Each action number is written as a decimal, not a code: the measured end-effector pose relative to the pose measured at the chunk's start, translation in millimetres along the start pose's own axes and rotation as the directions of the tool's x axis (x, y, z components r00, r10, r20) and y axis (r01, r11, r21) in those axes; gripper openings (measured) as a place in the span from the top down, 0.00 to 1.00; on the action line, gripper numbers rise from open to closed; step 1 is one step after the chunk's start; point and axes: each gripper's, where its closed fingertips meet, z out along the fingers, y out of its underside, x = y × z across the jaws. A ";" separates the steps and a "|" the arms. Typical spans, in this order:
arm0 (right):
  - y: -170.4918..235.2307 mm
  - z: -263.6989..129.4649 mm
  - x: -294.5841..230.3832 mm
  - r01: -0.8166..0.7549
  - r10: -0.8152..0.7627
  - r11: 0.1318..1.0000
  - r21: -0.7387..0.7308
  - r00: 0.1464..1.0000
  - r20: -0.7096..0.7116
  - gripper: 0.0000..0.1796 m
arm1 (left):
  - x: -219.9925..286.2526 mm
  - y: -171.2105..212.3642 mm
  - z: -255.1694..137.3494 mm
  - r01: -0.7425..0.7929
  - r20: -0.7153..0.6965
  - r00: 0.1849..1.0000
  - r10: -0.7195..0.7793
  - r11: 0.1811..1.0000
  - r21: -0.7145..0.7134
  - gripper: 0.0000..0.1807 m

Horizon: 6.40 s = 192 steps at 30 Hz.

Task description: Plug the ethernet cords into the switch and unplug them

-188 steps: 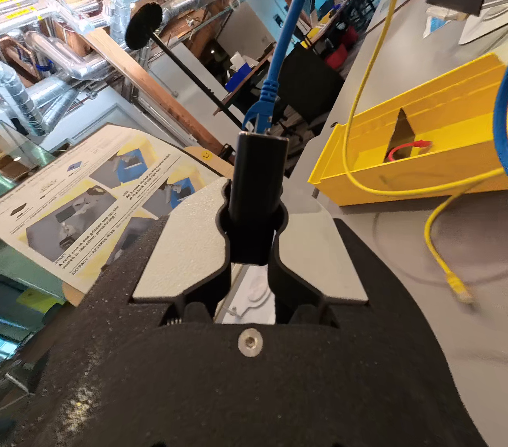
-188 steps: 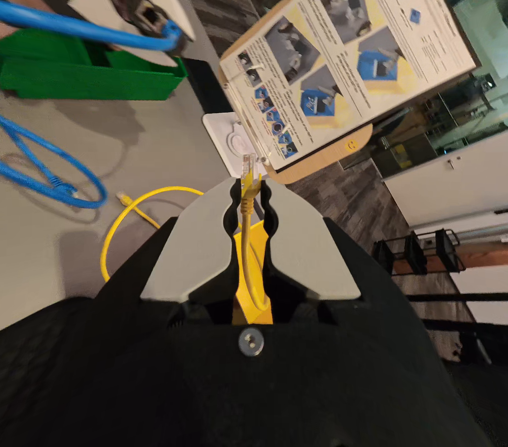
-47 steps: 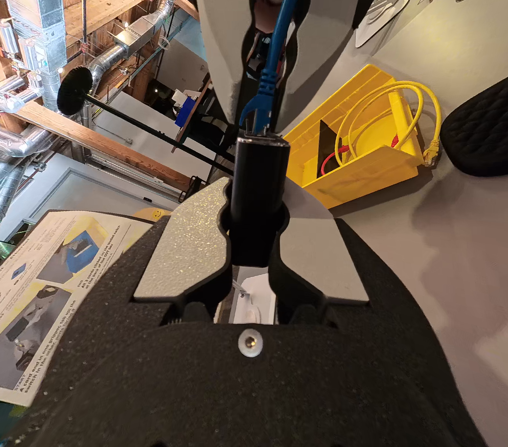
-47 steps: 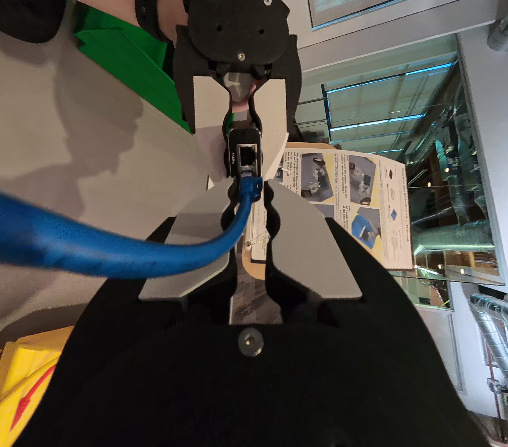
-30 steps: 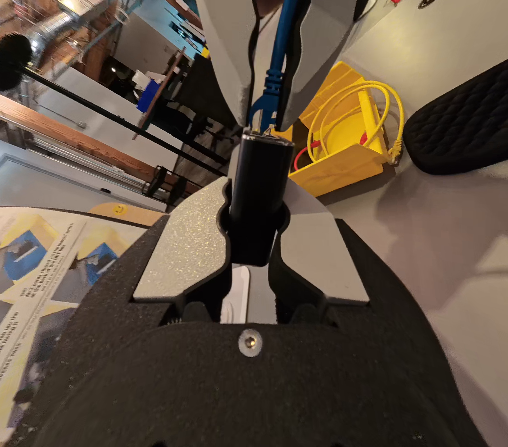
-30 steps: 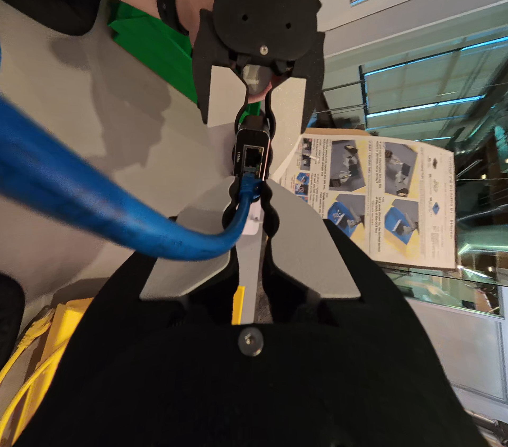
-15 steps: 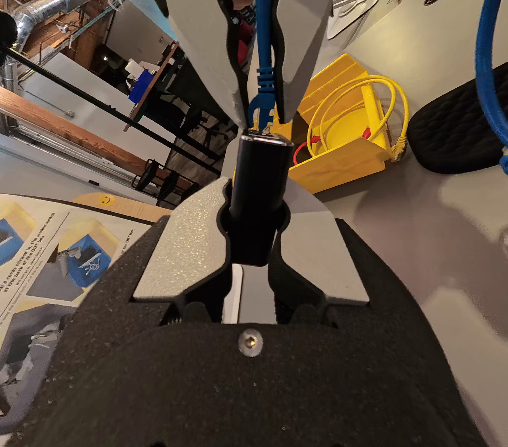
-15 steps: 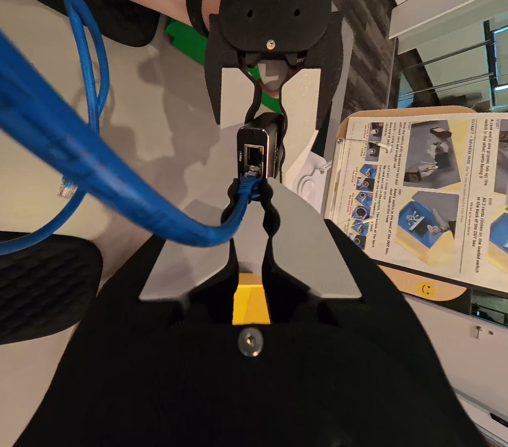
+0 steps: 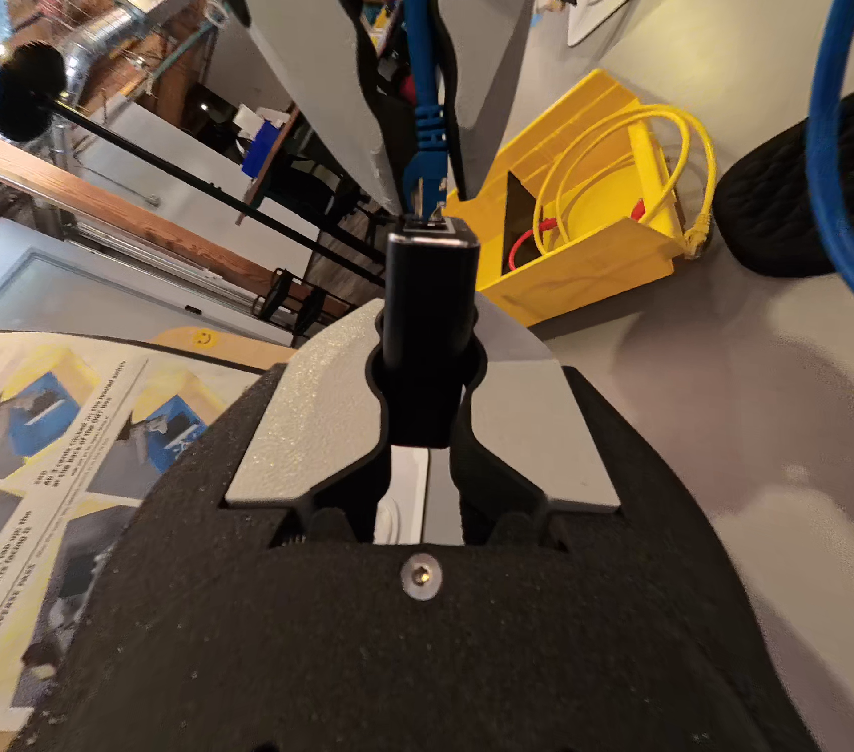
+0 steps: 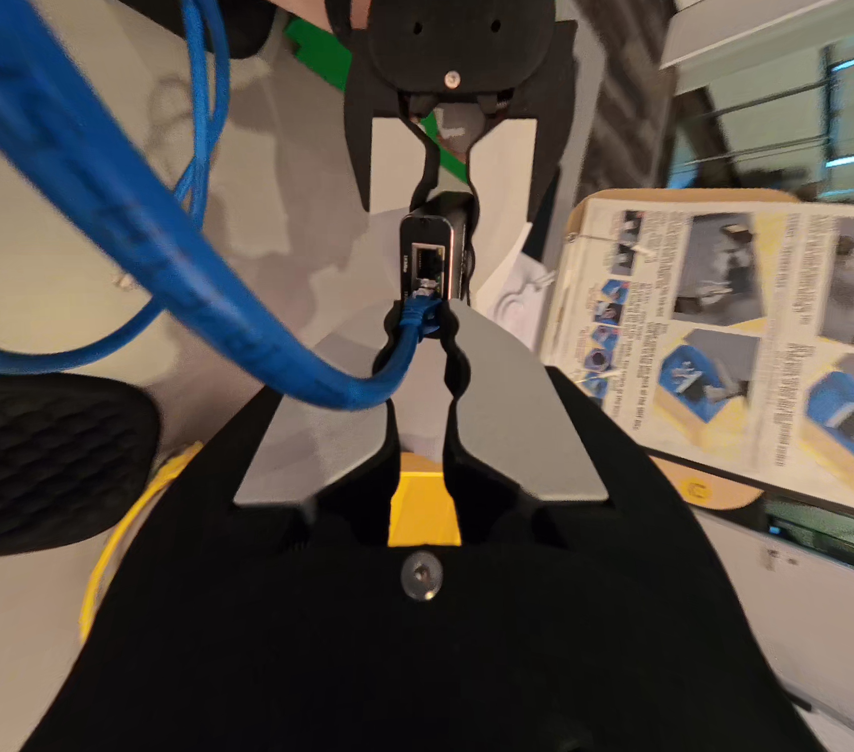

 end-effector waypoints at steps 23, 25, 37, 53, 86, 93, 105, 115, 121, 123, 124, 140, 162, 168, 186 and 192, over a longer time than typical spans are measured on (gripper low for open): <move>-12.9 -12.3 19.9 0.098 -0.072 0.993 0.064 0.944 -0.323 0.91 | -18.0 -12.0 -10.5 0.039 0.102 0.994 -0.041 0.999 0.017 0.85; -12.9 -11.6 20.8 0.110 -0.087 0.993 0.050 0.937 -0.337 0.92 | -18.8 -11.3 -11.1 0.052 0.098 0.994 -0.053 0.999 0.016 0.85; -11.6 0.5 14.8 0.021 -0.019 1.000 0.021 0.994 -0.109 0.91 | -20.4 -0.2 -16.9 0.004 0.094 0.996 0.000 0.999 -0.044 0.85; -3.2 1.9 -0.3 0.000 0.010 0.997 -0.078 0.991 0.131 0.90 | -5.7 0.7 -7.0 0.027 0.003 1.000 -0.027 1.000 -0.007 0.85; -30.9 -5.4 9.5 -0.112 0.111 0.993 0.046 0.993 0.034 0.92 | -14.1 -39.0 -0.2 -0.009 0.276 0.960 -0.050 0.978 0.209 0.80; -23.6 -4.5 8.9 0.036 -0.037 0.999 -0.020 0.999 -0.015 0.92 | -11.7 -33.8 1.5 0.040 0.202 0.977 -0.073 0.986 0.160 0.85; -20.2 -3.4 5.7 0.299 -0.335 0.931 -0.209 0.928 -0.163 0.90 | -11.9 -34.7 -6.0 -0.102 0.235 0.967 0.096 0.995 0.014 0.84; -31.1 -10.5 13.1 0.317 -0.395 0.915 -0.250 0.834 -0.386 0.91 | -21.2 -40.0 -14.9 -0.141 0.313 0.939 0.139 0.990 -0.016 0.85; -36.8 -14.8 11.0 0.360 -0.437 0.899 -0.250 0.783 -0.442 0.91 | -20.4 -45.9 -17.7 -0.151 0.318 0.937 0.143 0.989 -0.002 0.84; -38.9 -16.9 12.4 0.378 -0.459 0.888 -0.261 0.746 -0.483 0.91 | -21.6 -46.8 -19.0 -0.137 0.321 0.938 0.133 0.991 -0.012 0.84; -41.0 -18.3 13.2 0.389 -0.469 0.883 -0.263 0.724 -0.506 0.91 | -23.0 -48.0 -20.5 -0.132 0.330 0.935 0.127 0.991 -0.008 0.84; -35.9 -15.7 3.5 0.333 -0.389 0.918 -0.214 0.857 -0.338 0.92 | -20.4 -42.8 -16.7 -0.182 0.331 0.922 0.200 0.980 -0.086 0.85; -9.1 -2.6 -7.5 0.046 -0.016 0.975 -0.218 0.990 0.138 0.91 | -6.7 -20.4 3.9 -0.138 0.211 0.965 0.155 0.986 -0.096 0.85; -7.9 -4.0 -16.1 0.009 0.028 0.977 -0.214 0.985 0.168 0.91 | -3.0 -18.1 7.7 -0.152 0.200 0.965 0.168 0.984 -0.093 0.87; 132.1 -90.0 -19.6 -0.432 0.461 0.823 -0.370 0.888 -0.012 0.92 | -64.8 20.1 -35.0 0.420 0.227 0.878 -0.421 0.906 0.056 0.85; 211.9 -151.5 -9.0 -0.592 0.565 0.655 -0.470 0.796 -0.217 0.92 | -62.6 18.8 -38.3 0.464 0.169 0.867 -0.469 0.883 0.069 0.85</move>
